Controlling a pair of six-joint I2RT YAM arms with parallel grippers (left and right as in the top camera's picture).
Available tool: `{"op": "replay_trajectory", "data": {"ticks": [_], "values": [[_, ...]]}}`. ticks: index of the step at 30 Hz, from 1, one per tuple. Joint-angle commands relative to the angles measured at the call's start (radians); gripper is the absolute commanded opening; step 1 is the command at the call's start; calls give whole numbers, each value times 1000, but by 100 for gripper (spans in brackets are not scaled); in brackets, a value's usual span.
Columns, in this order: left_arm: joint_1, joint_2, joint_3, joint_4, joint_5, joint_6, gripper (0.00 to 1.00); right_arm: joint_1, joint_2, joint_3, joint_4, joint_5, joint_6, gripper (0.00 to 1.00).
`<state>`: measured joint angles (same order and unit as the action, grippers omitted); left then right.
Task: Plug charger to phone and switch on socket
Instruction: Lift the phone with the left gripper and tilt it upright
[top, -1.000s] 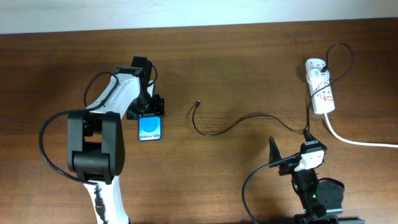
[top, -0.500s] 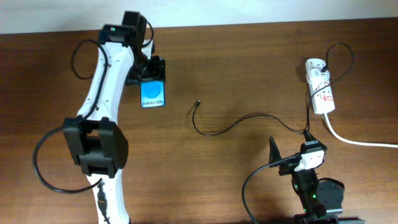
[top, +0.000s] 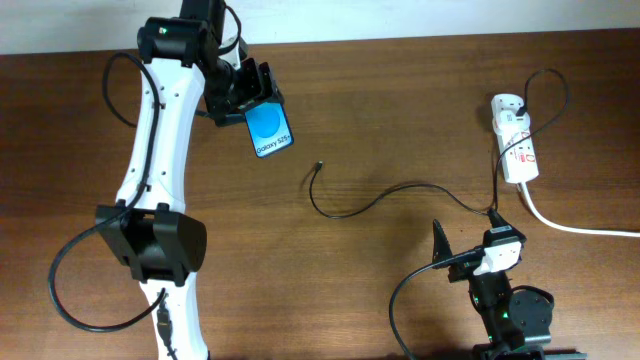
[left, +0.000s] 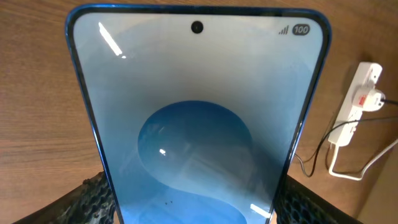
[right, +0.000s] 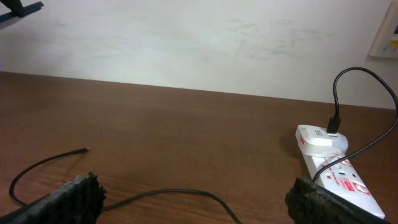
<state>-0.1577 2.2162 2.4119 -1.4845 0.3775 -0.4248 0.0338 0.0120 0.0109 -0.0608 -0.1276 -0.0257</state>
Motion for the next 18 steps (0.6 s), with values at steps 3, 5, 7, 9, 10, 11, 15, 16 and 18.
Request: {"op": "replay_trajectory", "data": {"ticks": [3,5,7,9,10,11,15,16,18], "values": [[0,-11,27,-31,-37,-93,0,5,-6,-5,-5,5,3,99],[0,-10,27,-81,-37,-184,0,5,-6,-5,-5,5,3,98],[0,-10,26,-127,-36,-282,0,5,-6,-5,-5,5,3,98],[0,-10,26,-156,-20,-331,0,5,-6,-5,-5,5,3,98],[0,-10,26,-164,10,-331,0,5,-6,-5,-4,5,3,98],[1,-10,26,-169,42,-331,0,5,-6,-5,-5,5,3,98],[2,-10,26,-171,211,-331,0,5,-6,-5,-5,5,3,99],[2,-10,26,-171,238,-331,0,5,-6,-5,-5,5,3,98],[2,-10,26,-171,343,-348,0,5,-6,-5,-5,5,3,98]]}}
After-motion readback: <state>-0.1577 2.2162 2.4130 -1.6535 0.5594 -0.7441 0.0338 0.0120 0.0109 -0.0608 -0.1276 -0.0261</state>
